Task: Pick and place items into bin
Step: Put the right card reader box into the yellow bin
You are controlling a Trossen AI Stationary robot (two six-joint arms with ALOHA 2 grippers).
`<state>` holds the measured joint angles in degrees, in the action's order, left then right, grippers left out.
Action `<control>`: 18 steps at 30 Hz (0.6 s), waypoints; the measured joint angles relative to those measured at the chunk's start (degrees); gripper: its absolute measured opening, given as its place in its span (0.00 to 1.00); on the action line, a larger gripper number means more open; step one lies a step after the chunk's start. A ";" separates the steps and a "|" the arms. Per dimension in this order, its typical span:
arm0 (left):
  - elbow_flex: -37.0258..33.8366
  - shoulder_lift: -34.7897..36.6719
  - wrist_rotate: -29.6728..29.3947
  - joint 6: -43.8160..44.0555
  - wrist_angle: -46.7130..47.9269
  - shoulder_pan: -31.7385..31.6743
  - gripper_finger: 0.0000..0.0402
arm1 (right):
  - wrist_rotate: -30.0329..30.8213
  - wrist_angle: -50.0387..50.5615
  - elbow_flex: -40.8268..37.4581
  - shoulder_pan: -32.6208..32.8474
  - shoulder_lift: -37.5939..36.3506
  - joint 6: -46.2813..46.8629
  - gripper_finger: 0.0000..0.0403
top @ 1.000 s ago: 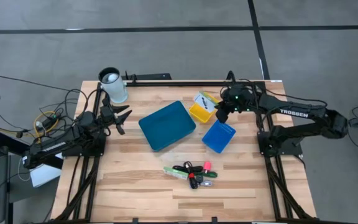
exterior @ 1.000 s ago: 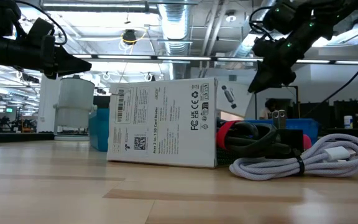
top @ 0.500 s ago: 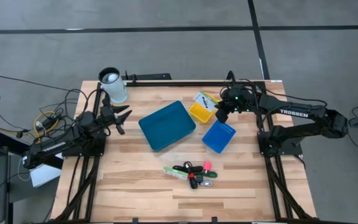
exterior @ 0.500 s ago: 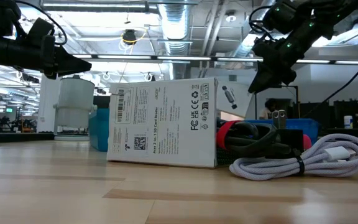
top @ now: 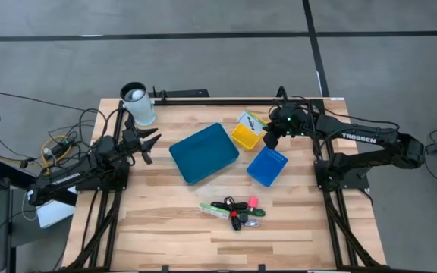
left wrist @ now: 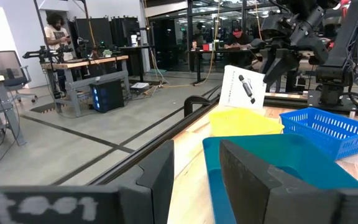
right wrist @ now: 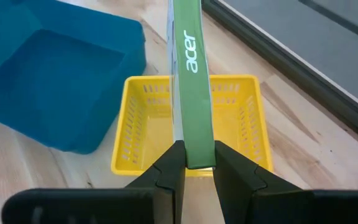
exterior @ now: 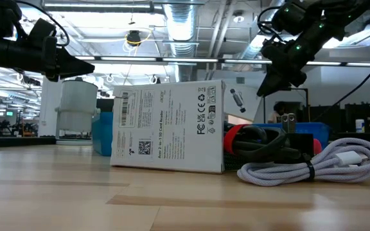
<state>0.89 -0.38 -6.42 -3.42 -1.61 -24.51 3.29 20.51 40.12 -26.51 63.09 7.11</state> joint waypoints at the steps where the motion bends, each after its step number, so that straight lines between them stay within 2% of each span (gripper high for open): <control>1: 0.00 0.02 0.00 0.00 0.00 0.00 0.30 | -0.07 0.00 0.00 -0.27 0.00 -0.04 0.16; 13: 0.01 0.01 0.00 0.00 0.00 -0.02 0.30 | -1.92 -0.05 0.00 -2.90 0.17 -0.26 0.16; 18: 0.02 0.01 0.00 0.00 0.00 0.00 0.30 | -1.99 -0.65 -0.02 -2.89 3.68 -1.13 0.16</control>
<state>0.91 -0.37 -6.42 -3.42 -1.61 -24.51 1.30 19.86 40.10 -29.40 66.77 5.98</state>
